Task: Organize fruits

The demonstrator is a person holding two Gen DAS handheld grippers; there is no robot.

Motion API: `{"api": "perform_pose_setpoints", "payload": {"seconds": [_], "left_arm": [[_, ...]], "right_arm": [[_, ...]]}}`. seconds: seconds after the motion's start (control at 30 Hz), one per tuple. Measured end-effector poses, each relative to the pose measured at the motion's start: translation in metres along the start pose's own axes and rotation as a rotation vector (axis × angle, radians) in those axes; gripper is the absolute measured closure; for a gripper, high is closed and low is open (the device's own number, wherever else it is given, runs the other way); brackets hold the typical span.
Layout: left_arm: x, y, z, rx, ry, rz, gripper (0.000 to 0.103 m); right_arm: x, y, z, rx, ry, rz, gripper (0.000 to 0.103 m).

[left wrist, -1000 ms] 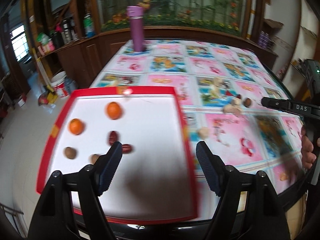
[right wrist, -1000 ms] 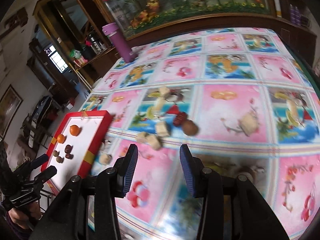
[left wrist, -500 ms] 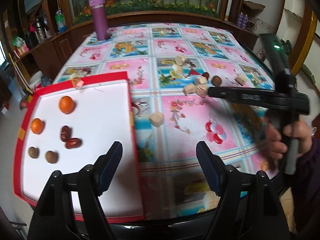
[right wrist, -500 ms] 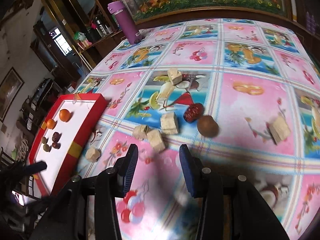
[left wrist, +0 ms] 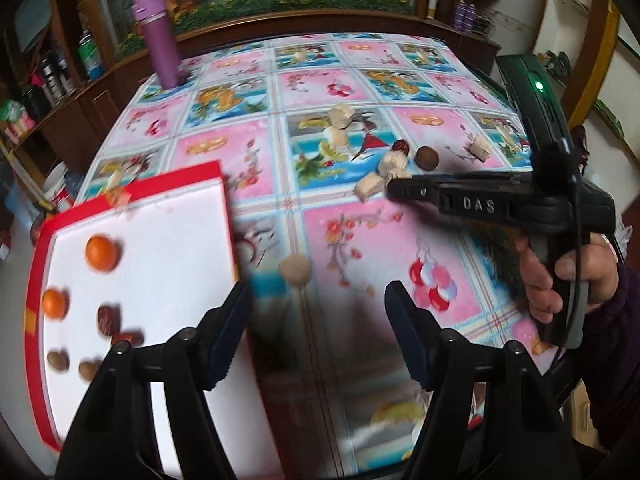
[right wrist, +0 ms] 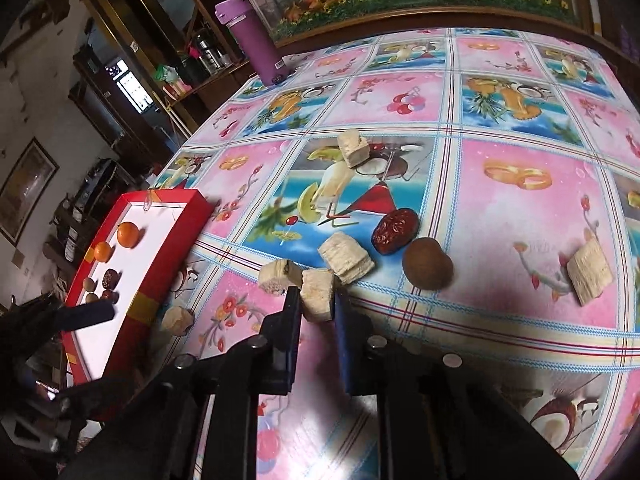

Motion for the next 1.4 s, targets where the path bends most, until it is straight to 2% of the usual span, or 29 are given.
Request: {"api": "perform_pose_setpoints", "payload": {"seconds": [0.07,0.13,0.17,0.23,0.43,0.63,0.73,0.8,0.9,1.03,1.13,1.4], "left_arm": [[-0.011,-0.004,0.003,-0.020,0.007,-0.024,0.045],[-0.022,-0.007,0.006,-0.027,0.041,-0.043,0.051],[-0.028,-0.007,0.007,-0.026,0.051,-0.057,0.058],[-0.038,-0.006,0.006,-0.030,0.046,-0.079,0.063],[-0.035,-0.008,-0.004,-0.017,0.011,-0.050,0.063],[-0.044,-0.005,-0.013,-0.018,-0.031,-0.071,0.063],[-0.050,-0.001,-0.016,0.020,0.001,-0.094,0.063],[-0.052,0.001,-0.012,-0.007,-0.010,-0.091,0.063],[-0.053,0.002,-0.008,0.016,0.011,-0.089,0.063],[-0.053,0.000,-0.010,0.033,0.010,-0.087,0.079],[-0.053,0.000,-0.011,0.032,0.004,-0.086,0.084],[-0.042,0.003,-0.001,0.061,0.043,-0.062,0.085]], "right_arm": [[0.000,0.000,-0.001,0.005,-0.001,-0.002,0.089],[0.000,0.000,-0.001,0.003,-0.005,-0.004,0.089],[0.000,0.001,-0.001,0.003,-0.006,-0.005,0.089],[0.001,0.001,-0.002,0.005,-0.009,-0.007,0.089],[-0.001,0.002,-0.004,0.010,-0.018,-0.013,0.089],[-0.002,0.002,-0.007,0.013,-0.024,-0.014,0.089],[-0.002,0.003,-0.006,0.015,-0.023,-0.014,0.089],[-0.002,0.003,-0.007,0.017,-0.021,-0.013,0.089],[-0.001,0.003,-0.008,0.026,-0.016,-0.009,0.089],[-0.001,0.003,-0.009,0.038,-0.009,-0.004,0.089],[-0.001,0.005,-0.011,0.042,-0.013,-0.006,0.089],[0.001,0.011,-0.019,0.042,-0.036,-0.017,0.090]]}}
Point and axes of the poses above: each gripper's, at about its wrist camera, not at the fingertips, and x roughly against the way its jaws point, z to its right, y to its underside, the point moved 10 cm from there along -x, roughly the way its jaws point, and after that the axes turned 2 degrees about z, right-handed, at the moved point
